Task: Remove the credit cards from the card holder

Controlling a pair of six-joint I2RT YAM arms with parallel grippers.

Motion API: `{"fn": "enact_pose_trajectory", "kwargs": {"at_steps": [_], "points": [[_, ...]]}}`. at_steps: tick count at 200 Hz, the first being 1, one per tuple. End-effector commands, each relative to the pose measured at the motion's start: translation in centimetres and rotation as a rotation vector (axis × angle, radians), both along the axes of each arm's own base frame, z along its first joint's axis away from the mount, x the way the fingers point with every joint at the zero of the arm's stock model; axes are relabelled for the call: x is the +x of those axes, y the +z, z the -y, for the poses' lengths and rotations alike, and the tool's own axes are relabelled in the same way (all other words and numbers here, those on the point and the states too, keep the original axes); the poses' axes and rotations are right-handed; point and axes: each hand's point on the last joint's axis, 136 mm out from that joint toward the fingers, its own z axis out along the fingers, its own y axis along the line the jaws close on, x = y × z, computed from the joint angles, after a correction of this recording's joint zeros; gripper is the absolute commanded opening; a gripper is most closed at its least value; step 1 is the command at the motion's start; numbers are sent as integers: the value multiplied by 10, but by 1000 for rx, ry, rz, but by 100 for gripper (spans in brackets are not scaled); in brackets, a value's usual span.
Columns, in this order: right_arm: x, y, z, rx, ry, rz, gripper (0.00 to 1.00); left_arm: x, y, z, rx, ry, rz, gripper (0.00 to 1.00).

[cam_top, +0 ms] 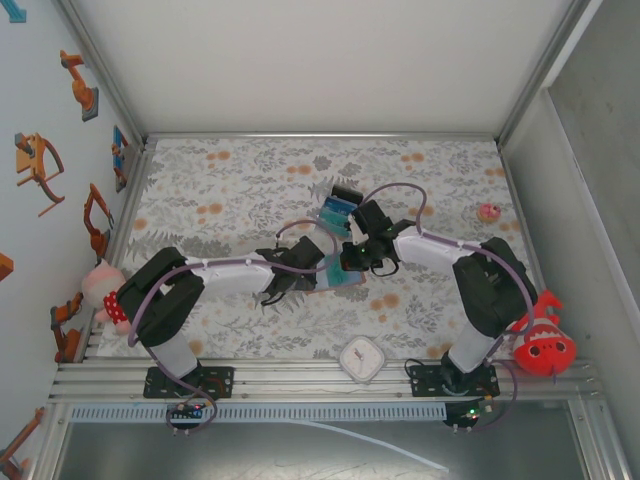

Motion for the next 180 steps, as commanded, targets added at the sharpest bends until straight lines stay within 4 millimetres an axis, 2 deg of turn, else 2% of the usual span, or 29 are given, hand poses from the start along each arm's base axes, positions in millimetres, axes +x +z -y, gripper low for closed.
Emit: {"fn": "enact_pose_trajectory", "kwargs": {"at_steps": [1, 39, 65, 117, 157, 180], "points": [[7, 16, 6, -17, 0, 48, 0, 7, 22, 1, 9, -23, 39, 97], [7, 24, 4, 1, 2, 60, 0, 11, 36, 13, -12, -55, 63, 97], [6, 27, 2, 12, 4, 57, 0, 10, 38, 24, -7, -89, 63, 97], [4, 29, -2, 36, 5, 42, 0, 9, 19, 39, 21, -121, 19, 97], [1, 32, -10, 94, 5, 20, 0, 7, 5, 34, 43, -104, -10, 97], [0, 31, -14, 116, 5, 10, 6, 6, -2, 32, 40, -94, -25, 97]]}}
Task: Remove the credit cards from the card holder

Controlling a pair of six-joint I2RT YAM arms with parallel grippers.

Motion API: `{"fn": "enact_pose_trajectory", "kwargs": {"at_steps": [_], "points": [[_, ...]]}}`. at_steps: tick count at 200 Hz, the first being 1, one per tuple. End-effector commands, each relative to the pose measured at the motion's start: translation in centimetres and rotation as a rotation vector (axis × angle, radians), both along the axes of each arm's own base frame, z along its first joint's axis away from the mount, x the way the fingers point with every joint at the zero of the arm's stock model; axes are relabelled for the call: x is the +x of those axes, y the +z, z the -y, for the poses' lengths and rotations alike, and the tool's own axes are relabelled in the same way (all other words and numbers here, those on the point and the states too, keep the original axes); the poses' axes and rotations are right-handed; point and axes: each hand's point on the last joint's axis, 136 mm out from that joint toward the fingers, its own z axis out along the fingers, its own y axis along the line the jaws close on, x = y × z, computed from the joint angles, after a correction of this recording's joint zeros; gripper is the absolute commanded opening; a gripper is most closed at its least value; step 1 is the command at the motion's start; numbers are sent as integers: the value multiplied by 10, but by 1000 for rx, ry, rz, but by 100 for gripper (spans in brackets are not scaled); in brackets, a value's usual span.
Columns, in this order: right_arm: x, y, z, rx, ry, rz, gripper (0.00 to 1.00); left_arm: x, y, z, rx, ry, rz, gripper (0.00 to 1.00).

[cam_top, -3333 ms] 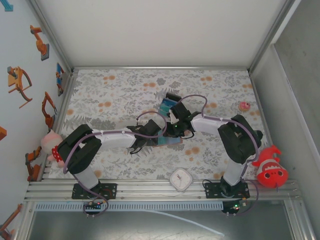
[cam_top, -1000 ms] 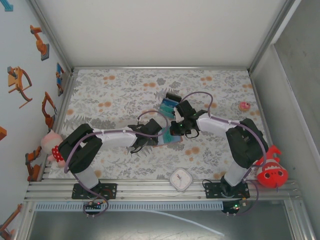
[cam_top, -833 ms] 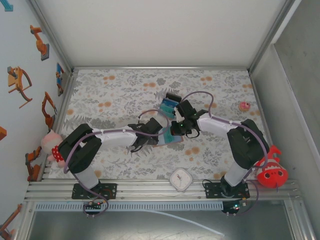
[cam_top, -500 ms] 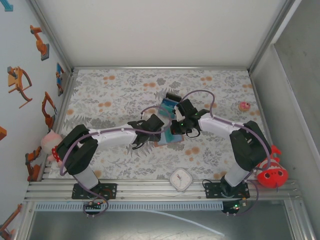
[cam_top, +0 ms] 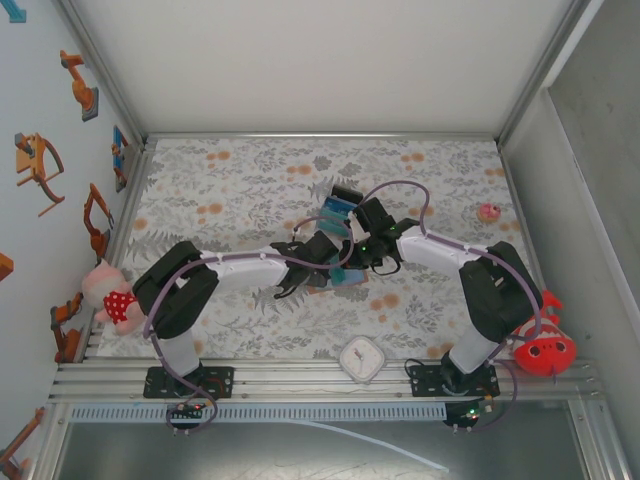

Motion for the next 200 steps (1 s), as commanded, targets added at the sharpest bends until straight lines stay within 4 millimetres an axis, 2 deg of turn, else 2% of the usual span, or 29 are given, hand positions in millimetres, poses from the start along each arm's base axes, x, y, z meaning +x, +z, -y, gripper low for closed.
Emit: {"fn": "enact_pose_trajectory", "kwargs": {"at_steps": [1, 36, 84, 128, 134, 159, 173, 200], "points": [[3, 15, -7, 61, -9, 6, 6, -3, -6, -3, 8, 7, -29, 97], [1, 13, -13, 88, -5, -15, 20, -4, -15, -5, 5, 14, -47, 100], [-3, 0, -19, 88, 8, -40, 24, -5, -20, -5, 1, 21, -57, 99], [1, -17, -11, 16, -11, -40, 30, -6, -21, -9, 4, 26, -59, 98], [1, -19, -10, 12, -12, -40, 29, -6, -21, -11, 5, 30, -60, 97], [5, -20, -10, 2, -13, -28, 7, -8, -23, -15, 6, 33, -58, 94], [7, -16, -7, -12, -16, -7, 0, -8, -23, -20, 10, 37, -56, 92], [10, 0, -2, -22, -17, 49, 0, -6, -21, -27, 24, 32, -39, 82]]}}
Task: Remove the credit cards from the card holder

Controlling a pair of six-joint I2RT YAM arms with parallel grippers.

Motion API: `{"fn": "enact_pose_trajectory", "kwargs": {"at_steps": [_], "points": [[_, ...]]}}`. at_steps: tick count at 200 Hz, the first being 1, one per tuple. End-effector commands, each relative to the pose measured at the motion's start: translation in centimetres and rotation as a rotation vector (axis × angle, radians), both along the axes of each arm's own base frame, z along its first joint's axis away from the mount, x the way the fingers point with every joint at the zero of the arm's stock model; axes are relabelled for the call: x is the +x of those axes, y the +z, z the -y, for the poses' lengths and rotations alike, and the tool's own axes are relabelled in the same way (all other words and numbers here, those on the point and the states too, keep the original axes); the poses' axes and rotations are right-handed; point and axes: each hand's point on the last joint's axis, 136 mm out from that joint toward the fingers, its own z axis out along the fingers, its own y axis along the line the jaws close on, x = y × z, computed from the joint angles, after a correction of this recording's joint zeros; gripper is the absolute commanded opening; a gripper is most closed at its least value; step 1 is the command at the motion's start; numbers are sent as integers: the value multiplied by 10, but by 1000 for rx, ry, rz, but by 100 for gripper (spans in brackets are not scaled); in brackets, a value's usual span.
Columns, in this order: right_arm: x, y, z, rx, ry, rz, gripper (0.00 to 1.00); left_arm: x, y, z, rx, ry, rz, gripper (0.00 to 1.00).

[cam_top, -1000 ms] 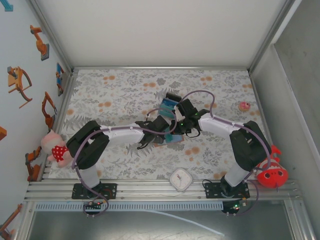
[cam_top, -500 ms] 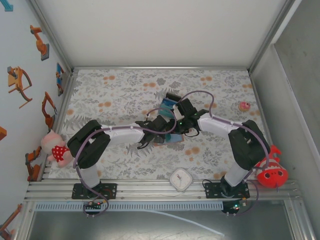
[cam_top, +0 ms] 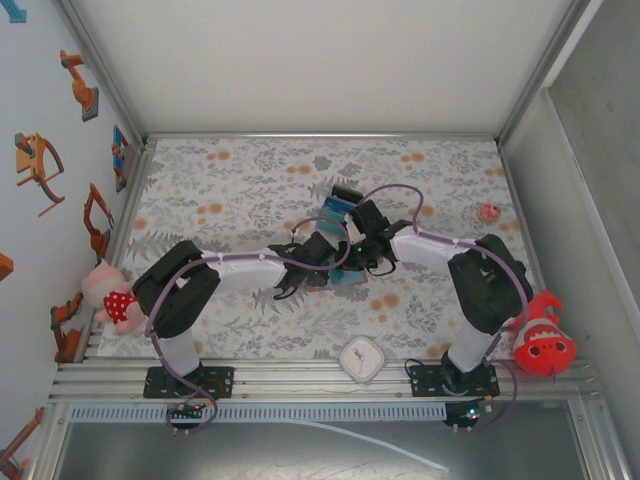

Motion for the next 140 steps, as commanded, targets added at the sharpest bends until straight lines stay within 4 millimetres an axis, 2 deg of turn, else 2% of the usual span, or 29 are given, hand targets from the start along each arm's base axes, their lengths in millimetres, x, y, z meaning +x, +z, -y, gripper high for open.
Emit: {"fn": "enact_pose_trajectory", "kwargs": {"at_steps": [1, 31, 82, 112, 140], "points": [[6, 18, 6, -28, -4, 76, 0, -8, -12, -32, 102, 11, -32, 82], [6, 37, 11, -32, -1, 123, 0, -5, -9, -35, 121, -34, -12, 73], [11, 72, 19, -55, 30, 238, 0, 0, -1, -37, 156, -132, 29, 67], [22, 86, 21, -100, 87, 316, 0, 4, 4, -34, 148, -189, 51, 56], [36, 99, 14, -131, 175, 400, 0, 8, 5, -27, 110, -253, 54, 38]]}}
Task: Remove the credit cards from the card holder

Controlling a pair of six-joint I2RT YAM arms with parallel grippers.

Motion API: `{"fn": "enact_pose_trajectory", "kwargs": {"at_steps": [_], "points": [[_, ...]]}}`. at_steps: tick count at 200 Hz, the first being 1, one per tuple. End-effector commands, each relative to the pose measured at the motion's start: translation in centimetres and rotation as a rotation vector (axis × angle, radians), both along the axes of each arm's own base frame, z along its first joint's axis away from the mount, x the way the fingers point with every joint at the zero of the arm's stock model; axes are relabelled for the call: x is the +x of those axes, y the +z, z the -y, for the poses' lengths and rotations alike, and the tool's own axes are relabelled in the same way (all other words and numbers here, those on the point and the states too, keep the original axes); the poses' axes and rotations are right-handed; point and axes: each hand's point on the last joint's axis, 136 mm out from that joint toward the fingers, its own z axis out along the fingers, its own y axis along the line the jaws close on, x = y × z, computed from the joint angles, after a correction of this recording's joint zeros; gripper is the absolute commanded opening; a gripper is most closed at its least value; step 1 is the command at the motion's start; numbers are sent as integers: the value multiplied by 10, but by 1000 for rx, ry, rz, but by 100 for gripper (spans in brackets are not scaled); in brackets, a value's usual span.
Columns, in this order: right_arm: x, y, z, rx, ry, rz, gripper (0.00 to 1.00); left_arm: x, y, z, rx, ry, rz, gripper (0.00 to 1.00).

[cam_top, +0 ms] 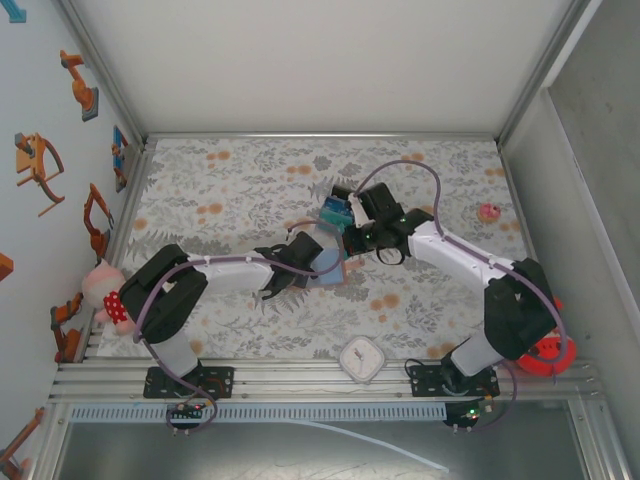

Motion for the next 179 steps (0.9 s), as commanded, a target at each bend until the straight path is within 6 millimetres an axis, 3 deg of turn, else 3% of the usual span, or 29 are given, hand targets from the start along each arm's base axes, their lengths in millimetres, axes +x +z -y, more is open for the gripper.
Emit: {"fn": "enact_pose_trajectory", "kwargs": {"at_steps": [1, 10, 49, 85, 120, 138, 179], "points": [[13, 15, -1, -67, 86, 100, 0, 0, 2, 1, 3, -94, -8, 37], [18, 18, -3, -79, 113, 124, 0, 1, 1, 4, -10, -113, -16, 32], [39, 24, -12, -140, 219, 218, 0, -1, -6, 17, -40, -178, -64, 32], [59, 9, -15, -217, 325, 259, 0, -7, -10, 28, -94, -214, -100, 31], [77, -2, -13, -259, 368, 264, 0, -10, -9, 26, -97, -218, -102, 32], [82, -5, -12, -268, 390, 268, 0, -11, -6, 24, -95, -216, -99, 33], [93, -9, -9, -271, 427, 259, 0, -11, 9, 20, -97, -197, -86, 46]]}}
